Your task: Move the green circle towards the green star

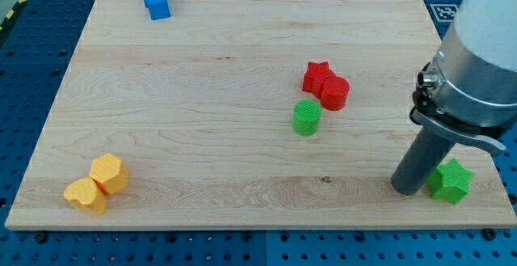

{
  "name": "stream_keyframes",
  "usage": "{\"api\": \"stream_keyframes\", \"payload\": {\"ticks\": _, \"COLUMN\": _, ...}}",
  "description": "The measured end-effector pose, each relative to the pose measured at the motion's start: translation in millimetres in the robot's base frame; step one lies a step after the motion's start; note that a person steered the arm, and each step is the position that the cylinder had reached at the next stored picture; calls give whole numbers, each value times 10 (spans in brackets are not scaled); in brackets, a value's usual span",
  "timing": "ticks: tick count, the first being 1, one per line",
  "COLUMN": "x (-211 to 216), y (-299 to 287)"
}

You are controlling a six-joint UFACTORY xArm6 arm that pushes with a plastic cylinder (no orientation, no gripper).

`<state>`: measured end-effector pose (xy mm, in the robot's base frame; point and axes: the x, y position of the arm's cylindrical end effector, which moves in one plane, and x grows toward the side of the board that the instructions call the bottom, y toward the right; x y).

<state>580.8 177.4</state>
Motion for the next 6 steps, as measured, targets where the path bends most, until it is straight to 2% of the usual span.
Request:
{"api": "stream_keyframes", "payload": {"ticks": 3, "x": 0, "y": 413}}
{"api": "stream_keyframes", "payload": {"ticks": 4, "x": 0, "y": 384}}
{"api": "stream_keyframes", "payload": {"ticks": 6, "x": -80, "y": -542}}
